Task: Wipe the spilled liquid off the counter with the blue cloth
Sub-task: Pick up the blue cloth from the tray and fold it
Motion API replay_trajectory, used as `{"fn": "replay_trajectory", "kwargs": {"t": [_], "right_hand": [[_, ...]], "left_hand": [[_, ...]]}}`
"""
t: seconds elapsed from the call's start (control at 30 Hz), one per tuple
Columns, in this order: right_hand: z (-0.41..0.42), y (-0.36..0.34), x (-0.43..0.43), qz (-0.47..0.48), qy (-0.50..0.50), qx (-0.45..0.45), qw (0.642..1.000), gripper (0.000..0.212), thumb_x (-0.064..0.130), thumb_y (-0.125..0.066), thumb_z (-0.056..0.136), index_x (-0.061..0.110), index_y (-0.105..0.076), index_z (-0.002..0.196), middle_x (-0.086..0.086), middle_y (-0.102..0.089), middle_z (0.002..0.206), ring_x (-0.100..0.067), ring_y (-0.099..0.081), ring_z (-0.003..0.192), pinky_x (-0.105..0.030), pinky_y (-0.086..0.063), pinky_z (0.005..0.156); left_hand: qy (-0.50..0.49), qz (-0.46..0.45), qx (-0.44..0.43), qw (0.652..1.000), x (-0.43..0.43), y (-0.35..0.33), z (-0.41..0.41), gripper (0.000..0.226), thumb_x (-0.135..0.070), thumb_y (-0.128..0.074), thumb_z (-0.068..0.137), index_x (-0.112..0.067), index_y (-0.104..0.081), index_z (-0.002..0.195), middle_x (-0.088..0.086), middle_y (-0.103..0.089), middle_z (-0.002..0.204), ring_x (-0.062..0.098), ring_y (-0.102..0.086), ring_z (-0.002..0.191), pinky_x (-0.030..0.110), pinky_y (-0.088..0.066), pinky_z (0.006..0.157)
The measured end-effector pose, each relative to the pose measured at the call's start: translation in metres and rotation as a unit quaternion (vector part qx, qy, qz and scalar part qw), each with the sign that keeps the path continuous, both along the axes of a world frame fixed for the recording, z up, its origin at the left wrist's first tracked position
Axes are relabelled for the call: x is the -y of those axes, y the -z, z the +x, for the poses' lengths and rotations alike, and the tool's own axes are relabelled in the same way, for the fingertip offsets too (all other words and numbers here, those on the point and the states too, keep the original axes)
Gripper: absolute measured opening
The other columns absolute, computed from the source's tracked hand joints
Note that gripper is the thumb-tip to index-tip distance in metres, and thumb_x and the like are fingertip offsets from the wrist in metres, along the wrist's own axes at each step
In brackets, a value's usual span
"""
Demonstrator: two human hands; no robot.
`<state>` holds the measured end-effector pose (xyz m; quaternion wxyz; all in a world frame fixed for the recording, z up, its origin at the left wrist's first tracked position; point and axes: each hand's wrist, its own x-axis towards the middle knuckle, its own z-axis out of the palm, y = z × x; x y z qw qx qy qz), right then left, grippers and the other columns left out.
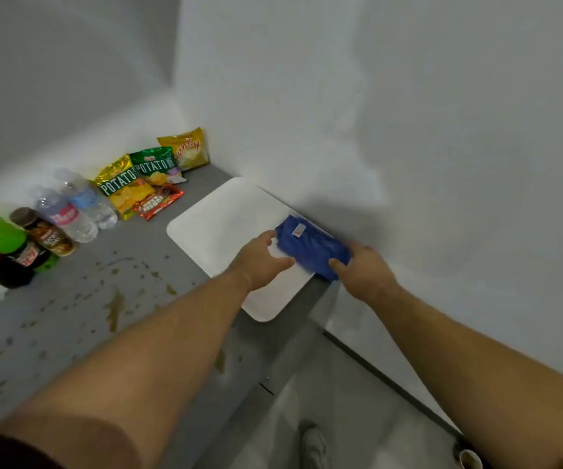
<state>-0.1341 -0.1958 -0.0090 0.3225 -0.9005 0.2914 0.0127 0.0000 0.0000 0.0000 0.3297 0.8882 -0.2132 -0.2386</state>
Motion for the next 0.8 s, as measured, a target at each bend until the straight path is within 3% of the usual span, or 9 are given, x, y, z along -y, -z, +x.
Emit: {"fn": "replay_trajectory", "kwargs": {"t": [0.1,0.23,0.3,0.33,0.43,0.57,0.8], "right_hand": [[0.009,0.015,0.009,0.005,0.008,-0.027,1.000,0.051,0.040,-0.063,0.102,0.007,-0.057,0.141,-0.020,-0.062,0.136,-0.037,-0.060,0.122,-0.043,-0.049,0.106],[0.018,0.032,0.016,0.042,0.019,-0.049,0.998,0.052,0.038,-0.063,0.102,0.004,-0.055,0.141,-0.021,-0.063,0.133,-0.037,-0.061,0.118,-0.044,-0.051,0.105],[0.021,0.037,0.020,0.068,0.037,-0.041,0.996,0.055,0.038,-0.065,0.101,0.006,-0.052,0.144,-0.020,-0.062,0.135,-0.037,-0.061,0.120,-0.046,-0.051,0.105],[0.022,0.039,0.021,0.074,0.041,-0.038,0.996,0.057,0.038,-0.065,0.101,0.007,-0.051,0.146,-0.020,-0.062,0.136,-0.038,-0.061,0.121,-0.047,-0.051,0.105],[0.025,0.043,0.023,0.080,0.055,-0.033,0.995,0.056,0.037,-0.065,0.101,0.008,-0.050,0.146,-0.019,-0.062,0.137,-0.038,-0.061,0.121,-0.045,-0.052,0.104],[0.027,0.043,0.024,0.090,0.073,-0.005,0.993,0.041,0.029,-0.066,0.100,0.008,-0.057,0.135,-0.016,-0.067,0.128,-0.036,-0.064,0.113,-0.040,-0.053,0.095],[0.032,0.029,0.017,0.103,0.093,0.043,0.989,0.016,0.008,-0.057,0.097,0.013,-0.056,0.112,-0.007,-0.062,0.097,-0.033,-0.064,0.092,-0.036,-0.048,0.077]], "left_hand": [[-0.016,-0.004,0.006,1.000,0.018,0.015,0.006,0.068,-0.037,-0.077,0.088,-0.018,-0.048,0.147,0.005,-0.058,0.147,0.010,-0.053,0.114,0.021,-0.035,0.091],[-0.049,-0.015,0.013,0.999,0.033,0.033,0.008,0.060,-0.032,-0.080,0.085,-0.015,-0.056,0.137,0.003,-0.067,0.127,0.028,-0.064,0.119,0.019,-0.042,0.088],[-0.045,-0.031,0.018,0.998,0.037,0.037,0.010,0.055,-0.025,-0.082,0.082,-0.014,-0.060,0.131,-0.004,-0.064,0.116,0.026,-0.066,0.112,0.008,-0.044,0.078],[-0.040,-0.028,0.022,0.999,0.039,0.039,0.011,0.055,-0.024,-0.082,0.082,-0.014,-0.059,0.131,-0.003,-0.063,0.119,0.025,-0.065,0.111,0.008,-0.045,0.079],[-0.025,0.014,0.026,0.999,0.041,0.042,0.013,0.063,-0.027,-0.080,0.085,-0.015,-0.053,0.140,0.008,-0.054,0.136,0.018,-0.056,0.109,0.023,-0.041,0.092],[-0.051,0.033,0.010,0.998,0.044,0.046,0.016,0.061,-0.030,-0.078,0.086,-0.012,-0.056,0.141,0.007,-0.053,0.138,0.025,-0.059,0.116,0.025,-0.041,0.093],[-0.153,-0.050,-0.077,0.984,0.051,0.048,0.011,0.015,-0.024,-0.074,0.090,-0.016,-0.070,0.102,0.001,-0.069,0.097,0.021,-0.065,0.091,0.028,-0.046,0.077]]}}
